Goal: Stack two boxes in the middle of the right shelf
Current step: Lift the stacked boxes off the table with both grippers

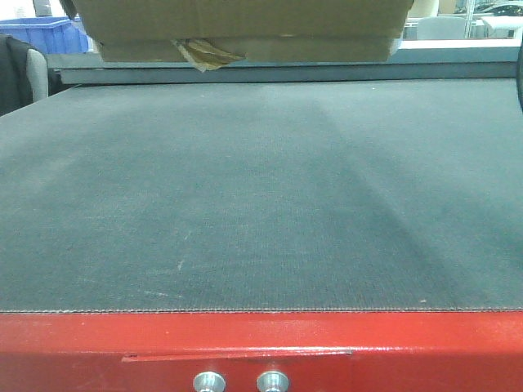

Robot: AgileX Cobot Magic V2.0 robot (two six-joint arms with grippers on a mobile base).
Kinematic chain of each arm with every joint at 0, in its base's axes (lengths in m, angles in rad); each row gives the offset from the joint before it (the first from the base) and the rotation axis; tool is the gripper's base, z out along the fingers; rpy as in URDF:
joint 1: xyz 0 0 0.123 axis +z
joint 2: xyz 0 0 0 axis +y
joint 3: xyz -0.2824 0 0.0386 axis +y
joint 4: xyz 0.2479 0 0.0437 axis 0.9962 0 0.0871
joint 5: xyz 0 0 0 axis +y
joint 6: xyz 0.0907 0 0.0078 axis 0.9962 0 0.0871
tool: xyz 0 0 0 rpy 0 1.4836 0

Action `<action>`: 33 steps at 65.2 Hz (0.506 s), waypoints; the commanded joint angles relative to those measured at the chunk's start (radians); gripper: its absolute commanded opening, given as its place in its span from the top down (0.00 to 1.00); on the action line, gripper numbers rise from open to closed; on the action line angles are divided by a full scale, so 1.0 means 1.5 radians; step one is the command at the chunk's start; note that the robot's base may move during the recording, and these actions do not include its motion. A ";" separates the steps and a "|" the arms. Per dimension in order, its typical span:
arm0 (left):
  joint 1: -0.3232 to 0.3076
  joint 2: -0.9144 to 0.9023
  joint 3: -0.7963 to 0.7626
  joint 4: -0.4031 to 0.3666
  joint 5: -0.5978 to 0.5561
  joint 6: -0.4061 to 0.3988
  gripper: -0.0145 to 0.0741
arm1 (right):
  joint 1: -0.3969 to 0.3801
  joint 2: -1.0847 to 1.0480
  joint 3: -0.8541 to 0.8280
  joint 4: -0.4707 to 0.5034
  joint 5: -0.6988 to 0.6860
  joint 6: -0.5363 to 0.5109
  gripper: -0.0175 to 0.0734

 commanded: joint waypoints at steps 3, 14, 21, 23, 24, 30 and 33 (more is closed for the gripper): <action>0.004 -0.013 -0.009 0.009 -0.030 -0.004 0.96 | -0.009 -0.006 -0.009 -0.021 -0.028 -0.003 0.99; 0.004 -0.013 -0.009 0.009 -0.030 -0.004 0.96 | -0.009 -0.006 -0.009 -0.021 -0.031 -0.003 0.99; 0.004 -0.013 -0.009 0.009 -0.030 -0.004 0.96 | -0.009 -0.006 -0.009 -0.021 -0.032 -0.003 0.99; 0.004 -0.013 -0.009 0.009 -0.030 -0.004 0.96 | -0.009 -0.006 -0.009 -0.021 -0.032 -0.003 0.99; 0.004 -0.013 -0.009 0.009 -0.030 -0.004 0.96 | -0.009 -0.006 -0.009 -0.021 -0.032 -0.003 0.99; 0.004 -0.013 -0.009 0.009 -0.030 -0.004 0.96 | -0.009 -0.006 -0.009 -0.021 -0.032 -0.003 0.99; 0.004 -0.013 -0.009 0.009 -0.030 -0.004 0.96 | -0.009 -0.005 -0.009 -0.021 -0.032 -0.003 0.99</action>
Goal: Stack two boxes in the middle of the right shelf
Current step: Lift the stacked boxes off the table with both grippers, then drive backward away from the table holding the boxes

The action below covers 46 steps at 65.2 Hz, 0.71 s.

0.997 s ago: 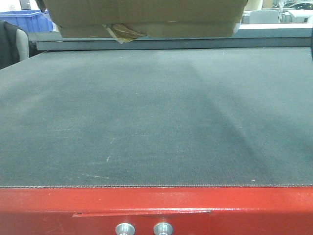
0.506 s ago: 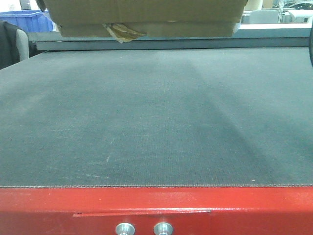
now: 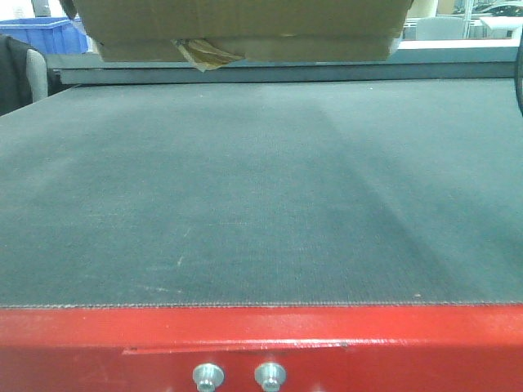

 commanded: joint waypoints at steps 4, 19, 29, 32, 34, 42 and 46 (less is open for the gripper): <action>0.004 -0.013 -0.009 0.009 -0.030 -0.004 0.96 | -0.009 -0.005 -0.009 -0.022 -0.028 -0.001 0.99; 0.004 -0.013 -0.009 0.009 -0.030 -0.004 0.96 | -0.009 -0.005 -0.009 -0.022 -0.028 -0.001 0.99; 0.004 -0.013 -0.009 0.009 -0.030 -0.004 0.96 | -0.009 -0.005 -0.009 -0.022 -0.028 -0.001 0.99; 0.004 -0.013 -0.009 0.009 -0.030 -0.004 0.96 | -0.009 -0.005 -0.009 -0.022 -0.028 -0.001 0.99; 0.004 -0.013 -0.009 0.009 -0.030 -0.004 0.96 | -0.009 -0.005 -0.009 -0.022 -0.028 -0.001 0.99; 0.004 -0.013 -0.009 0.009 -0.030 -0.004 0.96 | -0.009 -0.005 -0.009 -0.022 -0.028 -0.001 0.99; 0.004 -0.013 -0.009 0.009 -0.030 -0.004 0.96 | -0.009 -0.005 -0.009 -0.022 -0.028 -0.001 0.99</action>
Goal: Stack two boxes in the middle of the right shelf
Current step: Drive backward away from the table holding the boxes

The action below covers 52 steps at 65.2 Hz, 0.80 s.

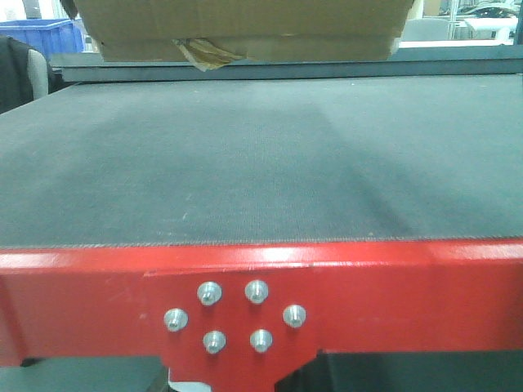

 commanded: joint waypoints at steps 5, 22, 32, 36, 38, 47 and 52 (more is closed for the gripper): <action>0.004 -0.013 -0.009 0.008 -0.030 -0.004 0.96 | -0.008 -0.005 -0.009 -0.022 -0.028 0.000 0.99; 0.004 -0.013 -0.009 0.008 -0.030 -0.004 0.96 | -0.008 -0.005 -0.009 -0.022 -0.028 0.000 0.99; 0.004 -0.013 -0.009 0.008 -0.030 -0.004 0.96 | -0.008 -0.005 -0.009 -0.022 -0.028 0.000 0.99; 0.004 -0.013 -0.009 0.008 -0.030 -0.004 0.96 | -0.008 -0.005 -0.009 -0.022 -0.028 0.000 0.99; 0.004 -0.013 -0.009 0.008 -0.030 -0.004 0.96 | -0.008 -0.005 -0.009 -0.022 -0.028 0.000 0.99; 0.004 -0.013 -0.009 0.008 -0.030 -0.004 0.96 | -0.008 -0.005 -0.009 -0.022 -0.028 0.000 0.99; 0.004 -0.013 -0.009 0.008 -0.030 -0.004 0.96 | -0.008 -0.005 -0.009 -0.022 -0.028 0.000 0.99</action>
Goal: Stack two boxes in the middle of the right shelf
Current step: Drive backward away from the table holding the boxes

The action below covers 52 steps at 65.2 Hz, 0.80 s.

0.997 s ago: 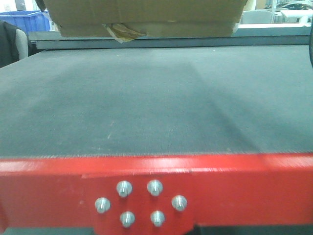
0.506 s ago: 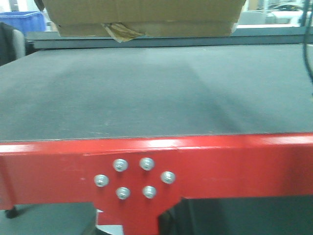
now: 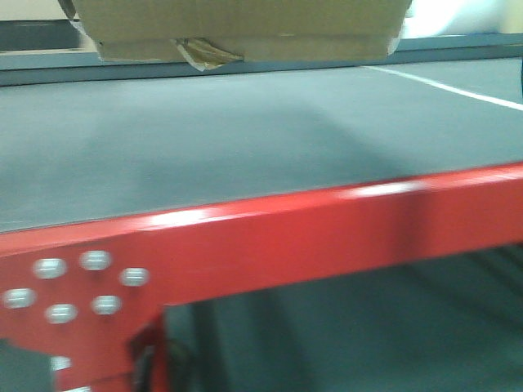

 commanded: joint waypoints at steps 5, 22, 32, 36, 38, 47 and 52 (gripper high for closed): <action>0.004 -0.013 -0.009 0.004 -0.030 -0.004 0.96 | -0.008 -0.006 -0.009 -0.024 -0.024 0.000 0.99; 0.004 -0.013 -0.009 0.007 -0.030 -0.004 0.96 | -0.008 -0.006 -0.009 -0.024 -0.024 0.000 0.99; 0.004 -0.013 -0.009 0.007 -0.030 -0.004 0.96 | -0.008 -0.006 -0.009 -0.024 -0.024 0.000 0.99; 0.004 -0.013 -0.009 0.007 -0.030 -0.004 0.96 | -0.008 -0.006 -0.009 -0.024 -0.024 0.000 0.99; 0.004 -0.013 -0.009 0.007 -0.030 -0.004 0.96 | -0.008 -0.006 -0.009 -0.024 -0.024 0.000 0.99; 0.004 -0.013 -0.009 0.007 -0.030 -0.004 0.96 | -0.008 -0.006 -0.009 -0.024 -0.024 0.000 0.99; 0.004 -0.013 -0.009 0.007 -0.030 -0.004 0.96 | -0.008 -0.006 -0.009 -0.024 -0.024 0.000 0.99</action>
